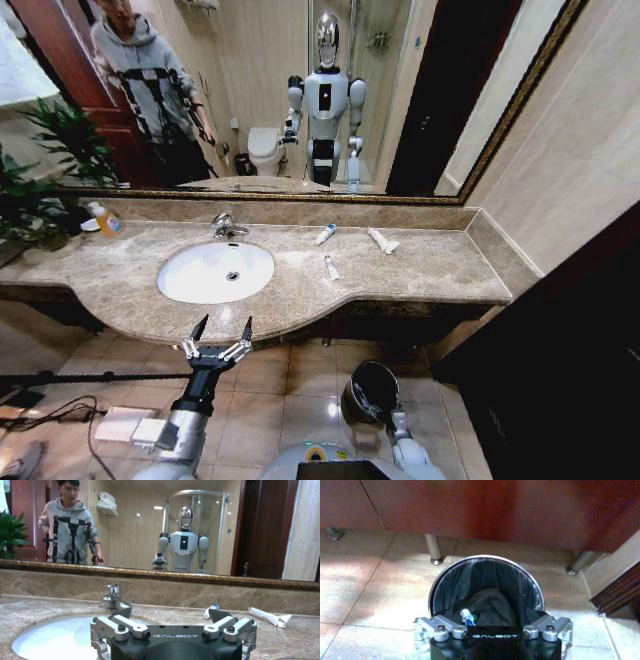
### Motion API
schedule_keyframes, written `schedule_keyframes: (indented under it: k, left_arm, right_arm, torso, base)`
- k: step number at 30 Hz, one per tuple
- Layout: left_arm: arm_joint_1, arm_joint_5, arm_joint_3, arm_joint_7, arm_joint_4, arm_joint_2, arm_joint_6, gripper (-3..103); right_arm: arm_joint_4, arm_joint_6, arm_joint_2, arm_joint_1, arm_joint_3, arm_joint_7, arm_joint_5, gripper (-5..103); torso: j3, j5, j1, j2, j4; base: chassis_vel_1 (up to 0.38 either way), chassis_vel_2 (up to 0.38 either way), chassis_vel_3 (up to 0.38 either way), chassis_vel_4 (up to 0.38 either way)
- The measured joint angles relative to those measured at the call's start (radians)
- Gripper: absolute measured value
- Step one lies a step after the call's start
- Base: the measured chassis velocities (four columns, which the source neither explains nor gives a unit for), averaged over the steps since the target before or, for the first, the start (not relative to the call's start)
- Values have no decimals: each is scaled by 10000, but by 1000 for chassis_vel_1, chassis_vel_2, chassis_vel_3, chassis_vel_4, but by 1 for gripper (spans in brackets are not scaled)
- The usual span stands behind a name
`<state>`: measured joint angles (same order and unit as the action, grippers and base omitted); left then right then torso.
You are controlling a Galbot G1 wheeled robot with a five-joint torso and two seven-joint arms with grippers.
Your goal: Pick up the trash from the sink and place it in the trash bin.
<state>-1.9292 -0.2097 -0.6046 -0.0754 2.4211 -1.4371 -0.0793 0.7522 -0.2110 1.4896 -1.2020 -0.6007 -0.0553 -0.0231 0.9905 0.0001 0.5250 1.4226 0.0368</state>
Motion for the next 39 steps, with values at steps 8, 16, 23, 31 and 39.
schedule_keyframes:
  k: [8,16,23,31,39]
  left_arm:
    - [0,0,0,0,0,0,0,100]
    - [0,0,0,1,0,0,0,100]
    - [0,0,0,-3,0,0,0,100]
    - [0,0,0,-1,0,0,0,100]
    - [0,0,0,-1,0,0,0,100]
  right_arm:
    - [1887,13,-139,-1122,43,-53,489,100]
    - [5387,131,-260,-2803,-70,236,1132,100]
    - [8254,-194,-174,-4521,-250,628,1116,100]
    - [11138,-504,6,-6035,-305,861,1679,100]
    - [13895,316,88,-5748,-401,822,2352,100]
  torso:
    - [0,-1,-1,0,0]
    - [-1,-3,-2,0,0]
    - [0,0,-1,0,-1]
    - [0,-1,-2,1,-1]
    - [0,-3,0,1,-2]
  base:
    - [0,0,0,0]
    - [0,0,0,0]
    - [0,0,0,0]
    - [0,0,0,0]
    - [0,0,0,0]
